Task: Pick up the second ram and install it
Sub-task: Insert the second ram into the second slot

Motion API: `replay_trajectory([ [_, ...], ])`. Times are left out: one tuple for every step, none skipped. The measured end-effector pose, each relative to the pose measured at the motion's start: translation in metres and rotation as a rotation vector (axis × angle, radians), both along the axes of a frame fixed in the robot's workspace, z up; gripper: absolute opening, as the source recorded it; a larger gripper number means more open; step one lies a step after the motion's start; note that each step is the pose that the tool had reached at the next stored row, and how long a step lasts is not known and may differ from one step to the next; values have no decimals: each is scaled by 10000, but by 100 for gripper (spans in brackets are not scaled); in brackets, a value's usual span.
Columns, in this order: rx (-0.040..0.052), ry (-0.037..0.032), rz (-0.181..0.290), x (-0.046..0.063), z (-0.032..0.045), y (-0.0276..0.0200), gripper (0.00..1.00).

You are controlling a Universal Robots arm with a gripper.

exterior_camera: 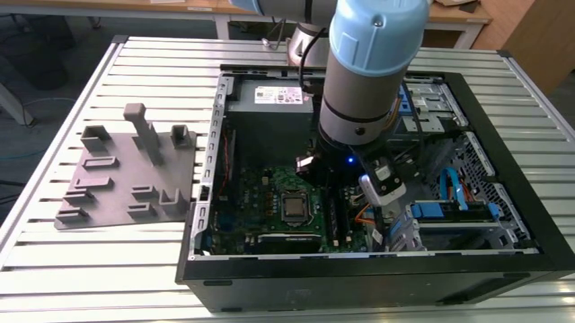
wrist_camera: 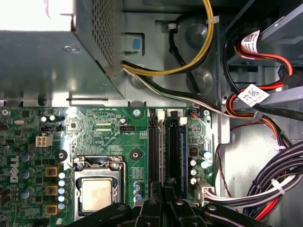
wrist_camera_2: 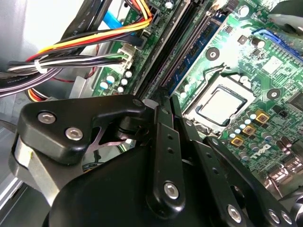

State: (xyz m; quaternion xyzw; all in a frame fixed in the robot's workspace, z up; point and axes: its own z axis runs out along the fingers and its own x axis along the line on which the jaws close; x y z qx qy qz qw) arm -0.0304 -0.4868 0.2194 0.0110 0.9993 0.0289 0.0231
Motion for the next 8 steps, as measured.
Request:
replay_trajectory([
  [-2, 0, 0, 0, -3, 0, 11],
  [-5, 0, 0, 0, -6, 0, 11],
  [-9, 0, 0, 0, -8, 0, 11],
  [-13, 0, 0, 0, -10, 0, 11],
  [-18, 0, 0, 0, -12, 1, 11],
  [-21, 0, 0, 0, -13, 1, 11],
  [-21, 0, 0, 0, -15, 2, 11],
  [-22, 0, 0, 0, -15, 2, 11],
])
